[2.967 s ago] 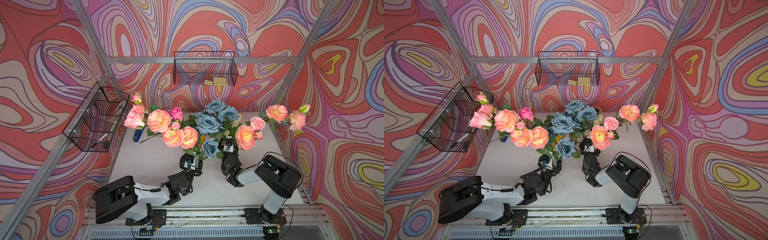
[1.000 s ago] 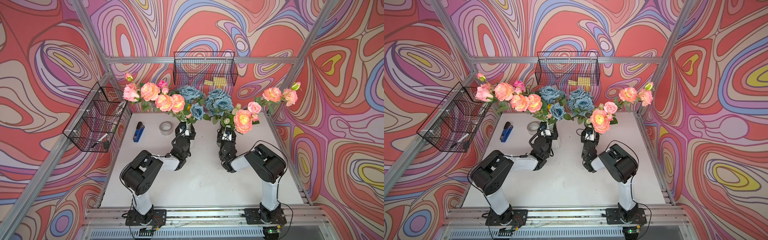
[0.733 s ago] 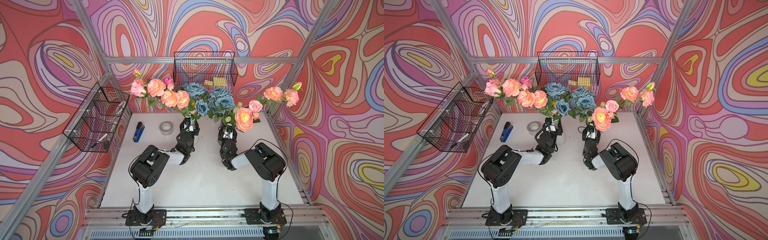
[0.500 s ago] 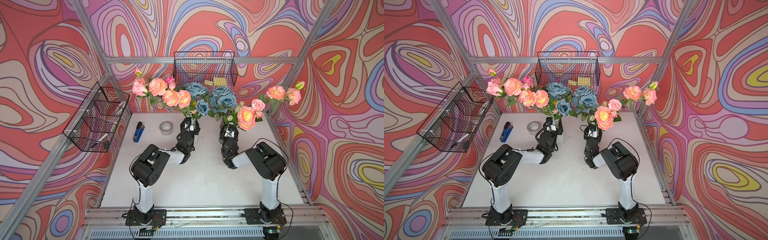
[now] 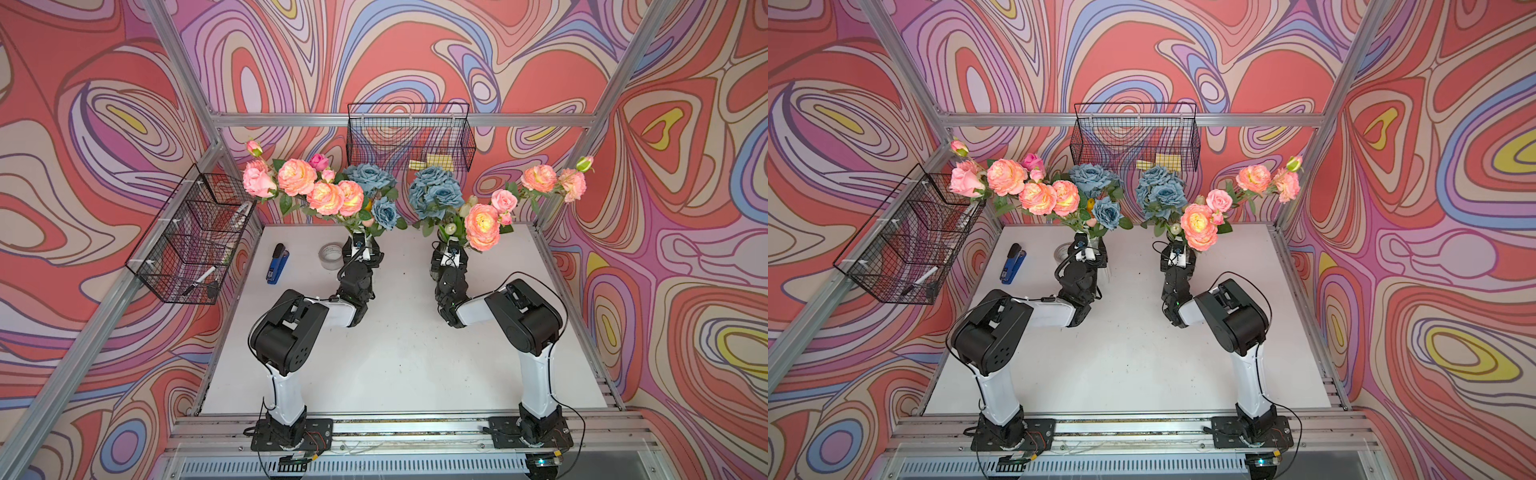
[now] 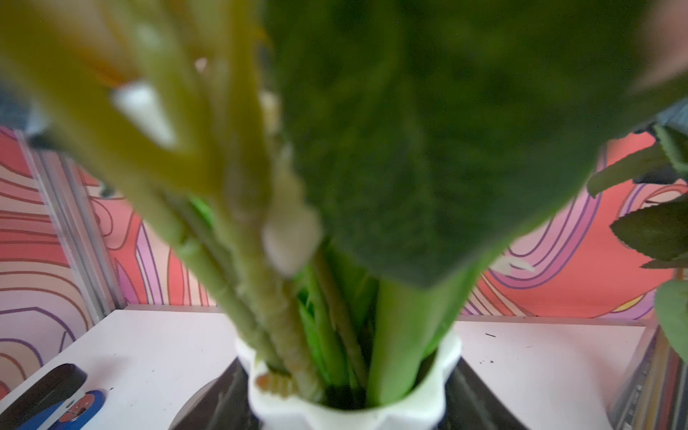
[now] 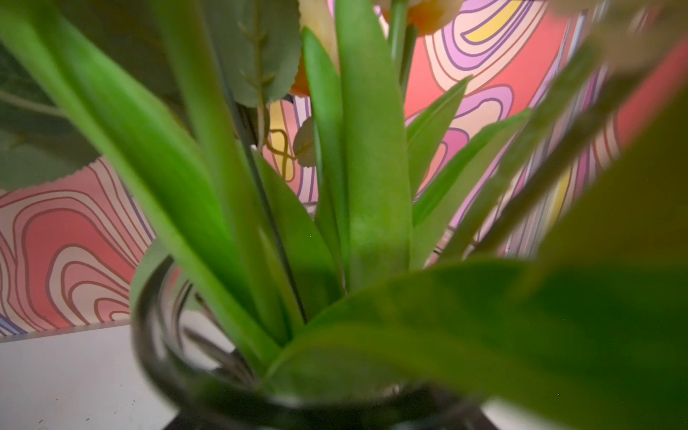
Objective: Pick out pink flowers from the vase
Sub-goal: Move the vase to the center of the board.
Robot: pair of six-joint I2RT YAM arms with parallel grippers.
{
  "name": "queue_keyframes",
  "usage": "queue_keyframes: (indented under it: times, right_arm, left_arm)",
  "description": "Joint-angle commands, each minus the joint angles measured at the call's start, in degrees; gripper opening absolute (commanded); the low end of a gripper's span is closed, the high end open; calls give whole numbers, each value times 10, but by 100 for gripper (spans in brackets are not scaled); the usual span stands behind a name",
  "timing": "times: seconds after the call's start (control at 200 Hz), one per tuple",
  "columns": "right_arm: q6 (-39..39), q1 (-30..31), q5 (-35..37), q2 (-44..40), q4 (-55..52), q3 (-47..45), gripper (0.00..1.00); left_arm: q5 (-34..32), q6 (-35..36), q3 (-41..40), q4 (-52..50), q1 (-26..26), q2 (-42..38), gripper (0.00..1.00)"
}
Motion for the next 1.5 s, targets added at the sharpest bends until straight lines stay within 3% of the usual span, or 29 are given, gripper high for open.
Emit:
queue_keyframes:
  times: [0.0, 0.516, 0.796, 0.896, 1.002, 1.222, 1.492]
  right_arm:
    - [12, 16, -24, 5, 10, 27, 64]
    - [18, 62, -37, 28, -51, 96, 65]
    - [19, 67, -59, 23, -86, 104, 70]
    - [20, 69, -67, 20, -93, 102, 80]
    - [29, 70, -77, 5, -111, 94, 88]
    - [44, 75, -86, -39, -138, 47, 97]
    - [54, 85, -105, -113, -146, -46, 98]
  left_arm:
    - [-28, 32, -14, 39, 18, -36, 39]
    - [-58, 46, -65, 37, 49, -96, 40]
    - [-74, 5, -86, 36, 51, -106, 72]
    - [-81, -17, -102, 36, 51, -122, 80]
    - [-82, -30, -118, 33, 50, -143, 99]
    - [-65, -81, -158, -24, 51, -211, 100]
    - [-65, -135, -227, -115, 23, -308, 100]
